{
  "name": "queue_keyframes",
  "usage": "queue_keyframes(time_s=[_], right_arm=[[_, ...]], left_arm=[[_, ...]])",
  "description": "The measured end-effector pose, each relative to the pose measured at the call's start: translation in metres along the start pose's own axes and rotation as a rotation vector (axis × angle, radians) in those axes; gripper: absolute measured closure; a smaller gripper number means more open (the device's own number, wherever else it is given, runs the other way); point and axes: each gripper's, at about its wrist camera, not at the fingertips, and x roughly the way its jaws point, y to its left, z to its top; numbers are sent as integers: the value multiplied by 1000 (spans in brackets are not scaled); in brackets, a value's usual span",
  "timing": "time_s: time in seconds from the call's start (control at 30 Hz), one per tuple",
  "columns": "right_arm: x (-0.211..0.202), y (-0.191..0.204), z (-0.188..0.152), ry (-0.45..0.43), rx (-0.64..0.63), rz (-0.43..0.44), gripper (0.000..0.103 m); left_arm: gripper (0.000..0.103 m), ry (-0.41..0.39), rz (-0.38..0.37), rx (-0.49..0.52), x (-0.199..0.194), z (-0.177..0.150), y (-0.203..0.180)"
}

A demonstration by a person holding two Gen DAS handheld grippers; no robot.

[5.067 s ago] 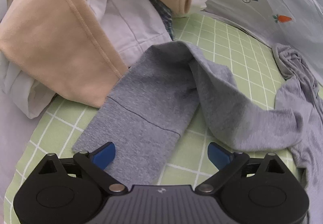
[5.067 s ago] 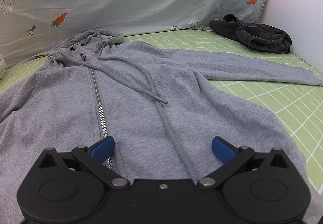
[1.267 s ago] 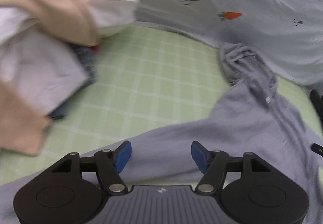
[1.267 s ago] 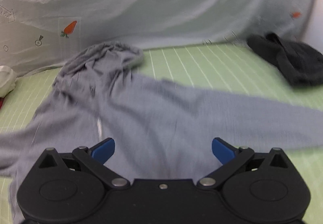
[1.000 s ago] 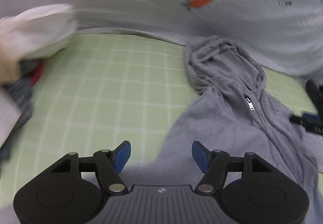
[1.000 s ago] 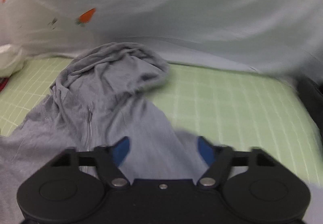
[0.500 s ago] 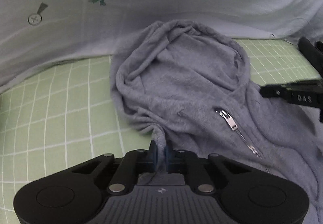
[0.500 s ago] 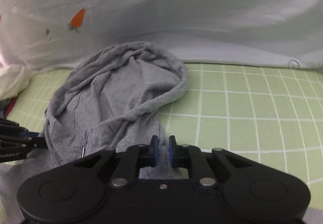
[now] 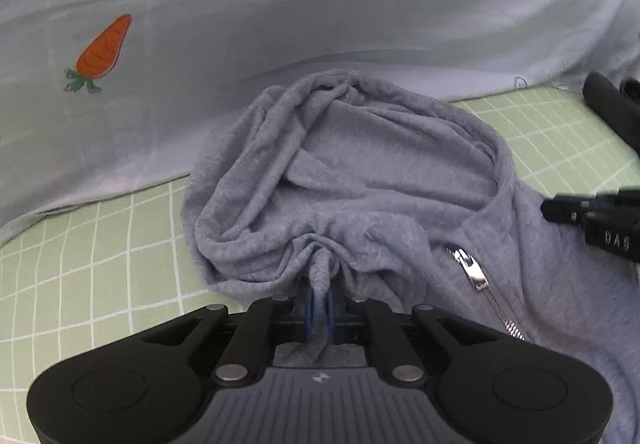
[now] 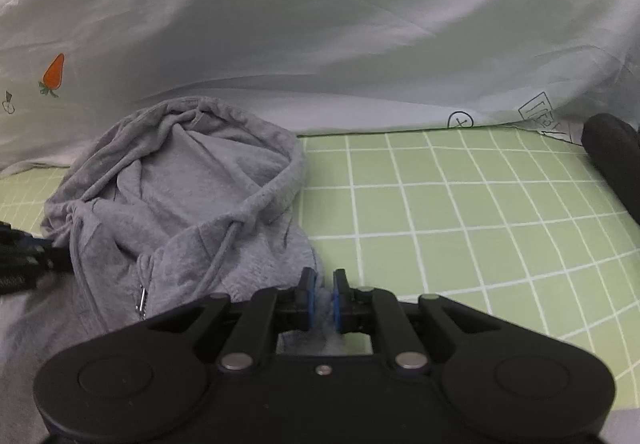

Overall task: Fold clothes
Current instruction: 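Pull the hoodie straight and release it flat with both grippers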

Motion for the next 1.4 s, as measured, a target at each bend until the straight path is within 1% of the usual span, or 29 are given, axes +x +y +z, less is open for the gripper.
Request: queue_keyframes(time_s=[0.03,0.07,0.1,0.13,0.17,0.2,0.23,0.27,0.33,0.47,0.53,0.63,0.7,0.77,0.9,1.0,1.03,1.07,1.1,1.3,1.33,1.4], right_arm=[[-4,3,1,-4,-6,-14,78],[-9,6,0,-13,-11,-30,66],[-21,10,-3,-40,-9,-53,41],[-32,13,-8,-67,-5,-70,15],[-46,17,-15,-97,8,-63,11],[-59,23,-22,-126,22,-55,10],[-72,34,-31,-145,35,-40,6],[-85,47,-42,-150,43,-24,1],[-106,72,-68,-127,46,5,0],[-137,107,-127,-35,39,26,0],[-145,119,-148,4,25,24,0],[-156,135,-170,37,-28,30,0],[-162,145,-182,45,-58,30,0],[-164,153,-190,68,-45,39,0],[-170,173,-205,48,-54,1,0],[-172,180,-211,24,-25,-24,0],[-172,181,-212,16,-17,-34,0],[-172,182,-213,12,-12,-40,0],[-173,184,-214,7,-6,-47,0],[-173,189,-218,-20,18,-82,0],[-173,190,-218,-24,20,-91,0],[-174,194,-219,-27,28,-102,0]], left_arm=[[79,-11,-7,-4,-8,-4,5],[66,-22,-9,-11,-17,-8,10],[59,-33,-8,-20,-25,-12,15],[42,-55,9,-41,-39,-20,24],[31,-82,33,-68,-56,-30,35],[29,-99,62,-95,-71,-42,44],[27,-110,92,-122,-86,-54,52],[22,-120,122,-149,-101,-66,61],[15,-106,184,-203,-130,-99,80],[15,-5,322,-311,-173,-177,112],[15,41,367,-373,-191,-212,125],[15,78,419,-488,-215,-260,147],[15,86,429,-552,-222,-281,160],[14,90,434,-612,-228,-301,173],[14,65,458,-659,-244,-327,193],[14,75,457,-693,-246,-347,210],[13,82,464,-699,-247,-352,215],[10,76,464,-704,-249,-356,219],[9,69,460,-705,-251,-360,222],[7,65,442,-665,-256,-370,230],[6,75,446,-671,-256,-370,232],[4,102,483,-668,-257,-369,233]])
